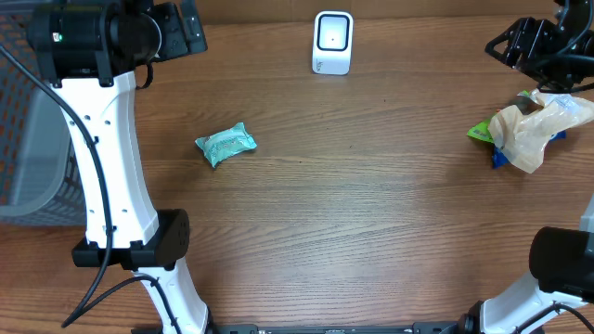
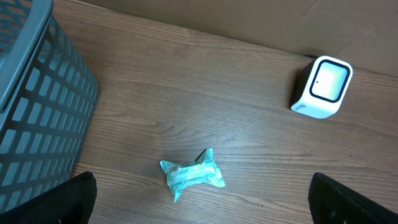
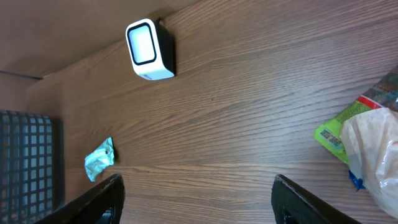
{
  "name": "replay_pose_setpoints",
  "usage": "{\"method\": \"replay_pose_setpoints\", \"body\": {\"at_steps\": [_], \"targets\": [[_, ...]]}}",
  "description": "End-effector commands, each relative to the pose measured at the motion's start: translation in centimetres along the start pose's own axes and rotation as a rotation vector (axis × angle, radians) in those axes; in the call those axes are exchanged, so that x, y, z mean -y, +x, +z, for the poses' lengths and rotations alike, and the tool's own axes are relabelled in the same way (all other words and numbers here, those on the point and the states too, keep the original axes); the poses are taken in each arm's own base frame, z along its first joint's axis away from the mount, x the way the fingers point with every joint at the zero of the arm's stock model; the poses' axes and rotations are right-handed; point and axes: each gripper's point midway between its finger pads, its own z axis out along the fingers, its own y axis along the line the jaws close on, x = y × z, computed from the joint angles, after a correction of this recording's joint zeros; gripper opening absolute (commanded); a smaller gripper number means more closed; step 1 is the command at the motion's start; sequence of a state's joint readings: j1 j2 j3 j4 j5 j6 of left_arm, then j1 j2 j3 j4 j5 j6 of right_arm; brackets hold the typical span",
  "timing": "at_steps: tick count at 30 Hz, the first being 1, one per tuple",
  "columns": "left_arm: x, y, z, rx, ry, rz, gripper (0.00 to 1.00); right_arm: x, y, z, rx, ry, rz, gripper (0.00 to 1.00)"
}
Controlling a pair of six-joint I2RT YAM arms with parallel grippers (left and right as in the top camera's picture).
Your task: Scan the item barcode
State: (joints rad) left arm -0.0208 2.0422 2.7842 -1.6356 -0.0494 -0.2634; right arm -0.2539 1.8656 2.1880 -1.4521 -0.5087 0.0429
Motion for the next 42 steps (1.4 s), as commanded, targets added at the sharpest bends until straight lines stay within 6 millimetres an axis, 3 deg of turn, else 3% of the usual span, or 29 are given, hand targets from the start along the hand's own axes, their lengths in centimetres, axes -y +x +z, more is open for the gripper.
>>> {"method": "replay_pose_setpoints", "body": {"at_steps": [1,6,12,17,20,22,27,33,39,42], "targets": [[0.2,0.1,-0.9,0.011,0.005,-0.002,1.0,-0.3,-0.3,-0.4,0.016,0.0,-0.033,0.77],[0.0,1.5,0.0,-0.062,-0.007,-0.024,0.88,-0.3,-0.3,-0.4,0.016,0.001,-0.06,0.78],[-1.2,5.5,4.5,-0.258,-0.095,0.0,0.82,0.1,-0.2,-0.4,0.014,0.02,-0.059,0.79],[-3.0,10.6,9.0,-0.471,-0.168,0.1,0.9,0.5,-0.2,-0.4,0.015,0.046,-0.059,0.79],[-2.9,13.2,11.8,-0.559,-0.121,0.208,0.92,0.9,-0.3,-0.4,0.017,0.069,-0.059,0.79],[-2.7,15.1,13.5,-0.611,-0.076,0.264,1.0,0.9,-0.3,-0.4,0.017,0.069,-0.059,0.79],[-3.4,19.1,17.4,-0.677,-0.03,0.38,1.0,0.9,-0.3,-0.4,0.017,0.069,-0.059,0.79],[-3.4,20.4,21.7,-0.599,-0.017,0.399,1.0,0.9,-0.2,-0.4,0.014,0.069,-0.057,0.8],[-2.9,19.7,23.8,-0.508,-0.001,0.401,1.0,0.9,-0.2,-0.4,0.014,0.069,-0.057,0.8],[-2.2,20.4,24.6,-0.496,0.055,0.436,1.0,0.9,-0.2,-0.4,0.013,0.069,-0.057,0.8]]}}
